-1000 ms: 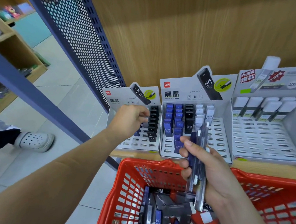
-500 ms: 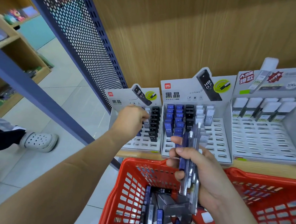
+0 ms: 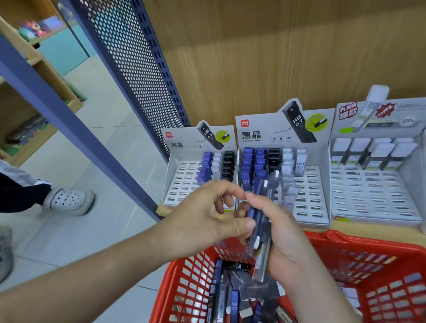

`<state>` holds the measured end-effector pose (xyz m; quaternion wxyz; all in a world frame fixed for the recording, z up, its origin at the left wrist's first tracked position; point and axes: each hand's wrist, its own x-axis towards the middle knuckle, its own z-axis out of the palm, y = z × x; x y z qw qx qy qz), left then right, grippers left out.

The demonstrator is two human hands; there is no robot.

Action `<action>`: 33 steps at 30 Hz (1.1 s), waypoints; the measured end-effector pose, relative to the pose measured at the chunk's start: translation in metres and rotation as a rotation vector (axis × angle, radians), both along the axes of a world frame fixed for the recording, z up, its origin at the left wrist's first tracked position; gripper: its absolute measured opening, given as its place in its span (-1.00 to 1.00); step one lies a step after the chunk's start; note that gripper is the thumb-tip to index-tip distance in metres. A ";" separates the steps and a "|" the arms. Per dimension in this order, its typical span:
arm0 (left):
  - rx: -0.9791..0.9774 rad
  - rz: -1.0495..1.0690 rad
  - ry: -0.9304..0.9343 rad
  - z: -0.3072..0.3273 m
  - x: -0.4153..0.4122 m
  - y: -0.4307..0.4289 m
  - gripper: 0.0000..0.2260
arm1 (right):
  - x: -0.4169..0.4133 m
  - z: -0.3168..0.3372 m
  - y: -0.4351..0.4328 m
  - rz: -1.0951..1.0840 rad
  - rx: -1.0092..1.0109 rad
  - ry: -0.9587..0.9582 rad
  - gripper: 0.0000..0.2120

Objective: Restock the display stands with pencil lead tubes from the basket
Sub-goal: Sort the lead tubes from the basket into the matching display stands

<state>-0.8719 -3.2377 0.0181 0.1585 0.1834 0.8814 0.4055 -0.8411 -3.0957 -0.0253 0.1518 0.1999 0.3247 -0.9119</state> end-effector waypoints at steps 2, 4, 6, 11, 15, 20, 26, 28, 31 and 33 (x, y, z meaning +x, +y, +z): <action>0.014 0.024 -0.063 -0.001 0.005 0.003 -0.67 | 0.003 0.000 -0.002 -0.008 0.020 0.043 -0.72; 0.039 0.044 -0.091 -0.001 0.008 0.004 -0.72 | 0.005 -0.002 -0.004 -0.012 0.088 0.086 -0.64; 0.070 0.053 -0.122 0.000 0.011 0.003 -0.79 | 0.006 -0.006 -0.005 -0.033 0.139 0.091 -0.62; 0.204 0.112 -0.266 0.003 0.006 -0.002 -0.84 | 0.005 -0.003 -0.002 -0.096 0.189 0.093 -0.79; 0.139 0.129 -0.256 0.005 -0.003 -0.008 -0.80 | 0.003 -0.003 0.006 -0.120 0.218 0.094 -0.88; 0.204 0.183 -0.279 0.008 -0.014 -0.016 -0.83 | 0.004 -0.012 0.006 -0.127 0.234 0.042 -0.88; 0.061 0.127 -0.155 0.014 -0.023 -0.040 -0.79 | 0.009 -0.024 -0.016 0.066 0.159 -0.054 -0.80; 0.029 0.172 -0.092 0.011 -0.030 -0.047 -0.83 | 0.009 -0.027 -0.021 0.087 0.125 -0.110 -0.77; -0.074 0.280 -0.001 0.001 -0.046 -0.064 -0.94 | 0.010 -0.032 -0.024 0.089 -0.094 -0.224 -0.71; -0.221 0.291 0.086 -0.007 -0.054 -0.073 -0.89 | 0.012 -0.034 -0.023 0.072 -0.203 -0.238 -0.61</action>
